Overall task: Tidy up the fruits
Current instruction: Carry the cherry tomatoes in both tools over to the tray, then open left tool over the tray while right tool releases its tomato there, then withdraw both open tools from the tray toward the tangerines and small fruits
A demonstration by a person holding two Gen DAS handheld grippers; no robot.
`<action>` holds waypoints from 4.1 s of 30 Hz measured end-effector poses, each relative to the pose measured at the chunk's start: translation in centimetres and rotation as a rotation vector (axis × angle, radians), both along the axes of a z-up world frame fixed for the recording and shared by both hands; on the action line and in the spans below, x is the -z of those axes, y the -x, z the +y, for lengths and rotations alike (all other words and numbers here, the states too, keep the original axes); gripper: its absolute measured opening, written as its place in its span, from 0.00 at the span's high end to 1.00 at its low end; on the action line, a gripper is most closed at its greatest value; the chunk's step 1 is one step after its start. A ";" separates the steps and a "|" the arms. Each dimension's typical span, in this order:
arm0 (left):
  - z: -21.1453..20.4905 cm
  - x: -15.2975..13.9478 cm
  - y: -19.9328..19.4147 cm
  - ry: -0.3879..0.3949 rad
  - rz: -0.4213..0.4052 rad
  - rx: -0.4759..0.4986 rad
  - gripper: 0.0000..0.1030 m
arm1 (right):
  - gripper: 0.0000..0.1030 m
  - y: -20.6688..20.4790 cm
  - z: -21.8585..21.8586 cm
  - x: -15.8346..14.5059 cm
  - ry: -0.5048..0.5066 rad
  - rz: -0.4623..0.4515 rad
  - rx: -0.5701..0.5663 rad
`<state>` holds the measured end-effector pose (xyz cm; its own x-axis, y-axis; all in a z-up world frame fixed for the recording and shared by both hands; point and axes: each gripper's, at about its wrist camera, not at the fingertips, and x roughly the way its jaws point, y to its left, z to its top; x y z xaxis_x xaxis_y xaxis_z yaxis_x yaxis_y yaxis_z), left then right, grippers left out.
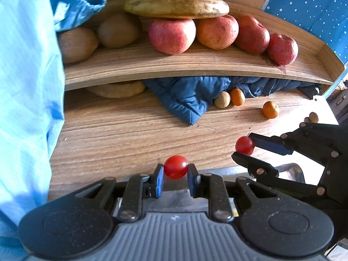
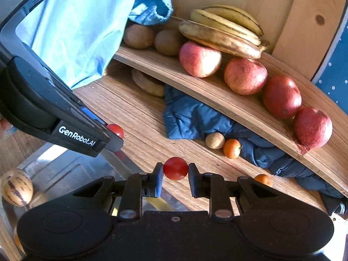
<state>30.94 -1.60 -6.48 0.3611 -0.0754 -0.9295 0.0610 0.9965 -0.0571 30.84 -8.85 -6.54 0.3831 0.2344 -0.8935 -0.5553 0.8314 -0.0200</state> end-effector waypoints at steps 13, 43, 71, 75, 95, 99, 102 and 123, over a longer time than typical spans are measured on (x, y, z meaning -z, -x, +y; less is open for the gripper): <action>2.7 -0.9 2.7 0.004 0.007 -0.015 0.76 | 0.75 2.2 2.5 -1.9 0.000 -0.022 -0.054; 4.8 -0.8 7.2 0.045 0.060 -0.061 0.76 | 0.75 7.9 7.1 -3.3 -0.010 0.010 -0.177; 5.3 -0.1 7.0 0.049 0.102 -0.045 0.76 | 0.74 9.1 8.0 -3.0 0.020 0.026 -0.231; 5.2 -0.1 7.0 0.043 0.107 -0.030 0.75 | 0.74 9.4 7.9 -3.1 0.022 0.019 -0.210; 5.4 -3.3 8.6 0.019 0.029 0.069 0.17 | 0.19 12.5 6.9 -6.1 0.020 -0.020 -0.022; 5.9 -4.2 9.7 0.050 0.000 0.108 0.08 | 0.08 13.5 6.7 -6.9 0.026 -0.017 0.015; 6.2 -4.5 10.6 0.042 -0.018 0.132 0.04 | 0.05 14.4 6.3 -7.4 0.031 -0.008 0.053; 7.0 -3.2 17.8 -0.067 0.018 0.393 0.00 | 0.01 18.8 3.5 -8.8 0.155 0.089 0.277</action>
<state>13.11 5.43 -3.29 0.3007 -0.1434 -0.9429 0.4380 0.8989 0.0030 12.01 -5.35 2.29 0.3318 -0.0091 -0.9433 -0.3135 0.9420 -0.1194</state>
